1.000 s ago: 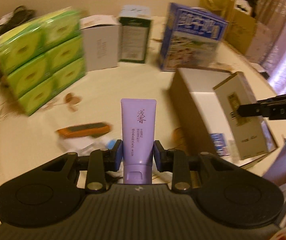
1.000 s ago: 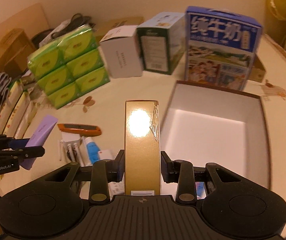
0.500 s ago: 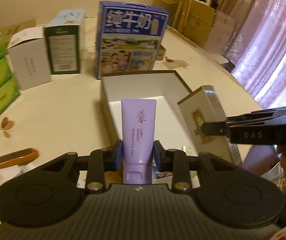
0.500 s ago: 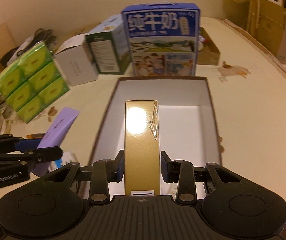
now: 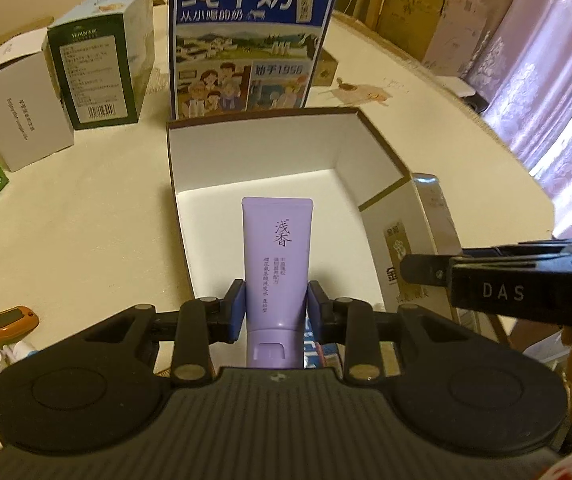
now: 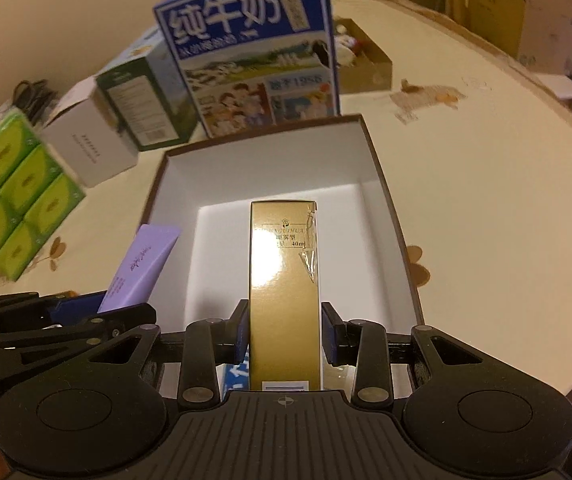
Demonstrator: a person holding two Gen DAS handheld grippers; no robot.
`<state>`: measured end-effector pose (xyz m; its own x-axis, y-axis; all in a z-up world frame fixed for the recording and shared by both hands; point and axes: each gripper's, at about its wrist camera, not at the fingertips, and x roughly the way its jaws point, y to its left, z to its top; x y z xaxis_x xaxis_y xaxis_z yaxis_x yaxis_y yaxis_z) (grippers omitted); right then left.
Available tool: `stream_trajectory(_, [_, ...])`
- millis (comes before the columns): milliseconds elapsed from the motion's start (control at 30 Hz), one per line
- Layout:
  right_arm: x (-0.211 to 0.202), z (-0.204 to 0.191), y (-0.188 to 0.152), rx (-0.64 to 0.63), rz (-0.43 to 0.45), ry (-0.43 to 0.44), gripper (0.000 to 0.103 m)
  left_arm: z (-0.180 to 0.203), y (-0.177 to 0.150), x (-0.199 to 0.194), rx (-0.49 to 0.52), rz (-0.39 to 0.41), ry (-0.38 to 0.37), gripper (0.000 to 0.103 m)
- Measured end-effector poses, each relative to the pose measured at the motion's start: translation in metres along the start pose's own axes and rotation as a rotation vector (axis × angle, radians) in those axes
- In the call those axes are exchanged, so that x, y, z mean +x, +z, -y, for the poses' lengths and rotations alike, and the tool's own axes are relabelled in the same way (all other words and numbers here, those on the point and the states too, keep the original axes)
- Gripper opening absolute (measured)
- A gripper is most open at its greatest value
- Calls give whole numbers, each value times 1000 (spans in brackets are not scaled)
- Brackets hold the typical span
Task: Organize rigid objects
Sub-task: 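Carry the tube and gold box into the brown box and release both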
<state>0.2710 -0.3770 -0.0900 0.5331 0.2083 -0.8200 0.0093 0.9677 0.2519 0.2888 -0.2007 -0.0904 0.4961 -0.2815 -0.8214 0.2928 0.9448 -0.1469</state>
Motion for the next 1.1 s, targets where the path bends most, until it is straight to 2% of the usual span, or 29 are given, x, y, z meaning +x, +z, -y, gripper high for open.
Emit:
stream_trajectory(400, [43,12,10,32,-53,-20,32,-6,14,50,-23,-57,14,27])
stream_trajectory(533, [49,15,12,55,-44,-15,32,-6,15,60,-22,-65,12,27])
stream_trajectory(633, [51,18,15,89,-12,-2,32,-7,15,61,-34,-56,3,29])
stream_trajectory(733, [52,17,16,100,-16,-35,33,-10,15,60,-39,-64,-3,36])
stream_trajectory(1100, [33,10,-2,97,-26,-11,36,-11,6,33,-7,-36,-22,43])
